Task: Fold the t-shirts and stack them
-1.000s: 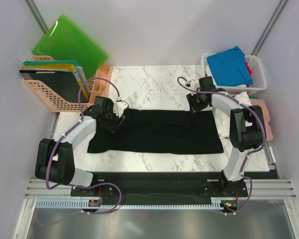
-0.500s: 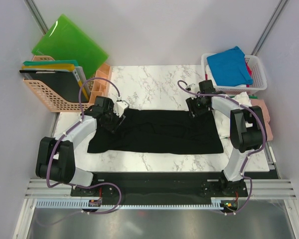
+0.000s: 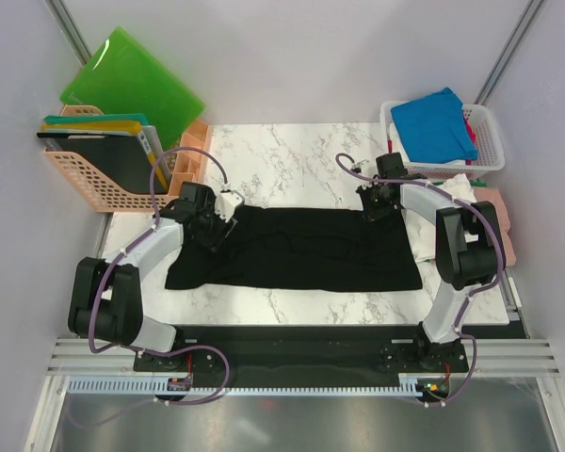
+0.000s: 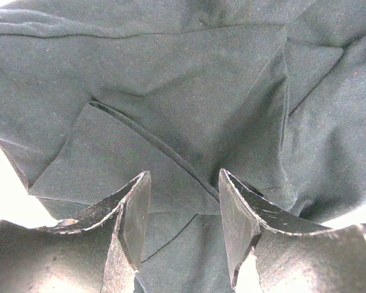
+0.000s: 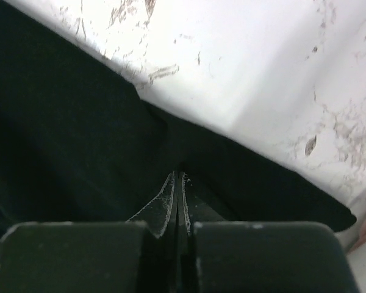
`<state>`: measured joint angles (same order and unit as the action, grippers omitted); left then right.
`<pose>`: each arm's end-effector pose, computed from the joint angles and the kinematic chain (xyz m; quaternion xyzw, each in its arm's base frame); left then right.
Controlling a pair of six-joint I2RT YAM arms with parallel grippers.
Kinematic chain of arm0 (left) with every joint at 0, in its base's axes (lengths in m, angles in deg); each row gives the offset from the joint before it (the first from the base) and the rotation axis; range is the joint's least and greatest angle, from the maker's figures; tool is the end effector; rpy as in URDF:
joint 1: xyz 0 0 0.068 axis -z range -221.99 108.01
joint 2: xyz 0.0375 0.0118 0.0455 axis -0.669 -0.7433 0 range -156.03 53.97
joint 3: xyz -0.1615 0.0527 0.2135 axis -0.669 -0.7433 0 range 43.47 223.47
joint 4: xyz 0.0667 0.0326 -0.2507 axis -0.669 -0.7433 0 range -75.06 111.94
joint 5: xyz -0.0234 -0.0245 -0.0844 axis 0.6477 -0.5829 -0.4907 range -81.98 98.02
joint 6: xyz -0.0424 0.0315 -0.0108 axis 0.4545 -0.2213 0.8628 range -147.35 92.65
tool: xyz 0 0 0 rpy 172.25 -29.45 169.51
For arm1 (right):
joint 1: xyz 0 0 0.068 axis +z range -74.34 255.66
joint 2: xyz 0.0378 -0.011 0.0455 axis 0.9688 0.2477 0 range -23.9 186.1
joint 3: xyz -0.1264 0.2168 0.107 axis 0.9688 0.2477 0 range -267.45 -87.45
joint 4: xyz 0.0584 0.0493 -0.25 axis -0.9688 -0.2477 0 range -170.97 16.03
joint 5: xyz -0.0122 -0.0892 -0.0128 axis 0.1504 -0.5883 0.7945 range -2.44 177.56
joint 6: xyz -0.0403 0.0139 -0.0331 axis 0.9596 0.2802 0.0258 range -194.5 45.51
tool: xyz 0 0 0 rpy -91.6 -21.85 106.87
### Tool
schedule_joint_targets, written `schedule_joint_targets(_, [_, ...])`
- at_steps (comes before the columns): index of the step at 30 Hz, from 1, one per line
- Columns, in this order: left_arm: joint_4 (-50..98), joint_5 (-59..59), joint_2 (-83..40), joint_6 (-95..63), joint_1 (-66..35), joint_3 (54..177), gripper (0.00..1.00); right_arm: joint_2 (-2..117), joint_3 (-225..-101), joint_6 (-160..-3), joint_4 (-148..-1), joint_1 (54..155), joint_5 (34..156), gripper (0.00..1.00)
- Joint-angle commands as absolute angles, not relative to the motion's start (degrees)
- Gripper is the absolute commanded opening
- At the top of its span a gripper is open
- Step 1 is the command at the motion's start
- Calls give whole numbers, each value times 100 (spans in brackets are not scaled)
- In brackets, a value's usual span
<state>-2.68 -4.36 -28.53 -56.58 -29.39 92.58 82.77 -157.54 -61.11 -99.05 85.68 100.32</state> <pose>0.2723 -0.0687 0.1983 0.3689 0.8821 -0.0630 0.2860 0.3727 0.0738 0.1728 -0.2221 0.9380 0.1006 0.2462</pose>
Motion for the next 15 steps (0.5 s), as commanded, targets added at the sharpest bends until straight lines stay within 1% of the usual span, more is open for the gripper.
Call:
schedule_joint_targets(1, [-29,-463,-2909,-5846,-2959,9234,56,7701,-15663,-5991,-10033,8586,10005,0])
schedule_joint_targets(11, [6,-446,-2900,-5907,-2959,9225,56,6357,-15469,-5736,-11156,8586,10039,0])
schedule_joint_targets(13, [15,-437,-2874,-5925,-2959,9225,56,6206,-15364,-5665,-11325,8586,9996,3])
schedule_joint_targets(15, [14,-446,-2813,-5943,-2959,9208,56,5943,-15259,-5613,-11527,8586,9926,4])
